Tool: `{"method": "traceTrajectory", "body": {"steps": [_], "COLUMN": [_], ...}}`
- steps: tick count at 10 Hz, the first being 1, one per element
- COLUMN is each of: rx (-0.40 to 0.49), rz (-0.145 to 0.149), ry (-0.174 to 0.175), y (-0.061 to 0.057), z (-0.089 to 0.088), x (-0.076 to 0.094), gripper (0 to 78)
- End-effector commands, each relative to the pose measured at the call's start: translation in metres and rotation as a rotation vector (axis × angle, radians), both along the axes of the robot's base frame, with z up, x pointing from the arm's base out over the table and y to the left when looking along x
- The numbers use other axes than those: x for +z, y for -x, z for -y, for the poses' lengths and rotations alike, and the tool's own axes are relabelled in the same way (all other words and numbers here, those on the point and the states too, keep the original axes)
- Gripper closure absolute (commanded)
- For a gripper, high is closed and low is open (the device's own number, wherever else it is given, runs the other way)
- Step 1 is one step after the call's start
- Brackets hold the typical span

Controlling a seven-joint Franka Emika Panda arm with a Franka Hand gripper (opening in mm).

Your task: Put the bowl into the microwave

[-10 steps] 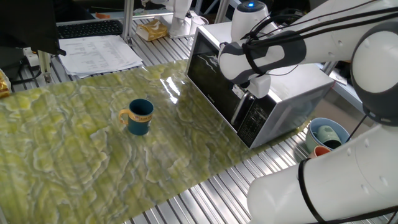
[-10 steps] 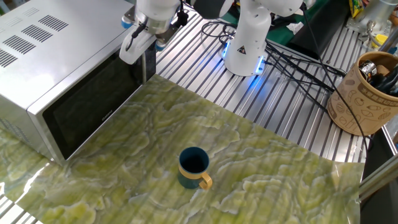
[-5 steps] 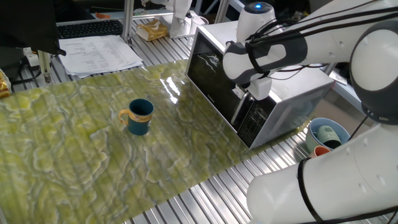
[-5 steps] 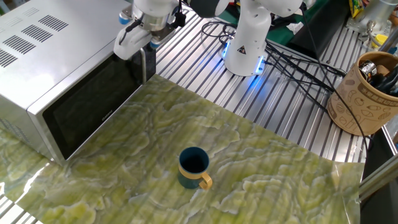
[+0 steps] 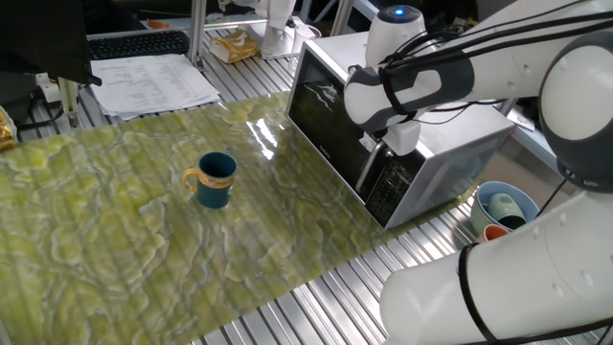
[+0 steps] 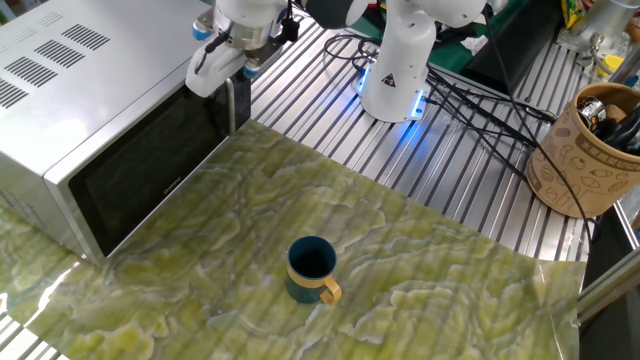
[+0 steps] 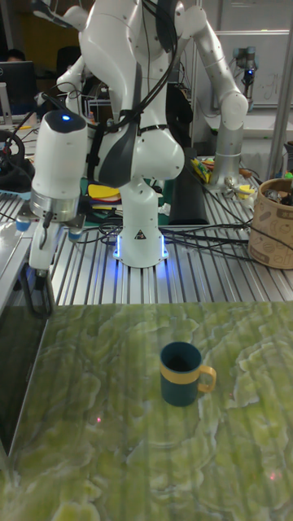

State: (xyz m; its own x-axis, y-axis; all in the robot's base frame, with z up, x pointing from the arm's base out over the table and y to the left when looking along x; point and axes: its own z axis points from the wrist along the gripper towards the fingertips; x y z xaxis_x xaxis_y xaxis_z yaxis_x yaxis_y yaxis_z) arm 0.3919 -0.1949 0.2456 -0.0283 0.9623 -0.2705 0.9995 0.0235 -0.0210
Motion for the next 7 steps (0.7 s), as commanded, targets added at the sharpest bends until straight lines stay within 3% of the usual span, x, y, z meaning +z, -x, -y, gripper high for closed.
{"method": "traceTrajectory", "body": {"steps": [1,7], "rx": [0.015,0.015], "rz": [-0.013,0.004], "ry": [0.008,0.010], "y": [0.0035,0.0043], "z": [-0.0012,0.0023], "x": [-0.0011,-0.0021], "gripper": [0.1,0.1]}}
